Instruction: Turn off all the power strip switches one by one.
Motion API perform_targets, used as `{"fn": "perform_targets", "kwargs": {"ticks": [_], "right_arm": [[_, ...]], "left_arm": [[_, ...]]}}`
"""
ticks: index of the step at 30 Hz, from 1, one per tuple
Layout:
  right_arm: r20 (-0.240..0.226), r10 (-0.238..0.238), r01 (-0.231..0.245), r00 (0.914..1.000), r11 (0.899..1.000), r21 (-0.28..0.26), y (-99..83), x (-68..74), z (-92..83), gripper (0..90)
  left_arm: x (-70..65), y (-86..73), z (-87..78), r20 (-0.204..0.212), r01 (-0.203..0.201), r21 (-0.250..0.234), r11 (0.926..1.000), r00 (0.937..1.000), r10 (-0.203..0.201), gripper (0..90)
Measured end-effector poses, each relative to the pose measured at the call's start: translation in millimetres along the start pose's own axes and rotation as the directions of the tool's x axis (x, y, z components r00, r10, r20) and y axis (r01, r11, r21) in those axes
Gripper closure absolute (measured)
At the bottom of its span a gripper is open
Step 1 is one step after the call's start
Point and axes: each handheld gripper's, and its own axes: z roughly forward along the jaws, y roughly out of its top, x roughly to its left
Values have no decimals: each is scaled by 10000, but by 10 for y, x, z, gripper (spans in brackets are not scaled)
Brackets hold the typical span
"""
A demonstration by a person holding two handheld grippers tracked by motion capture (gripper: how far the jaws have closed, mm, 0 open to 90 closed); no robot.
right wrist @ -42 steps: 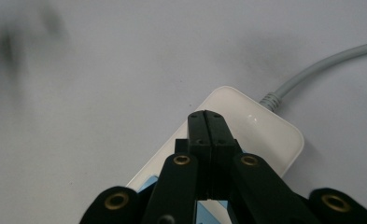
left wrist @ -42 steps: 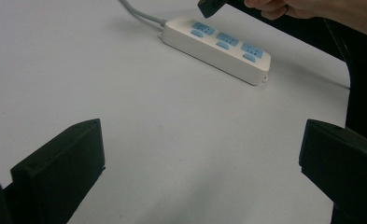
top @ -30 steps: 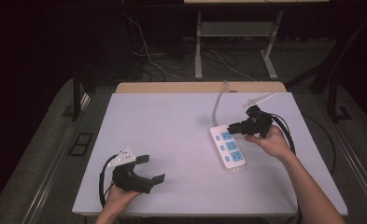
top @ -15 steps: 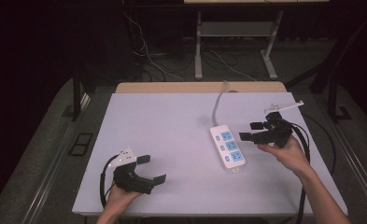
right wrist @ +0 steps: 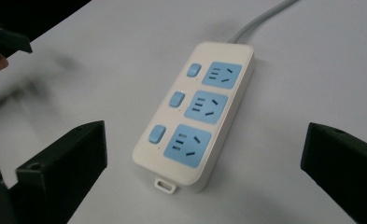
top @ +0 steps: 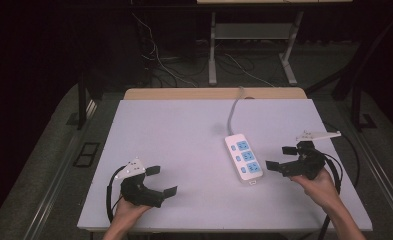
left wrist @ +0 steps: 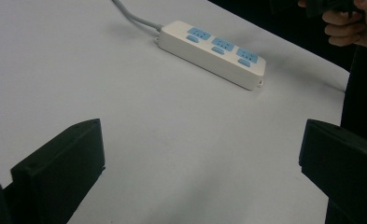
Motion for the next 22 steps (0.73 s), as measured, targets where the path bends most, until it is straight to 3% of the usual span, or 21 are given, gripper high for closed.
{"fn": "perform_targets", "kwargs": {"ticks": [14,22], "right_arm": [[-485,155,-177,9987,9988,-447,-458,123,-127,3],[-546,34,-63,9985,9985,-542,-590,202,-129,4]], "left_arm": [[4,-2,-4,-41,29,27,10000,10000,-29,0],[5,-1,2,-25,16,61,10000,10000,-16,0]]}}
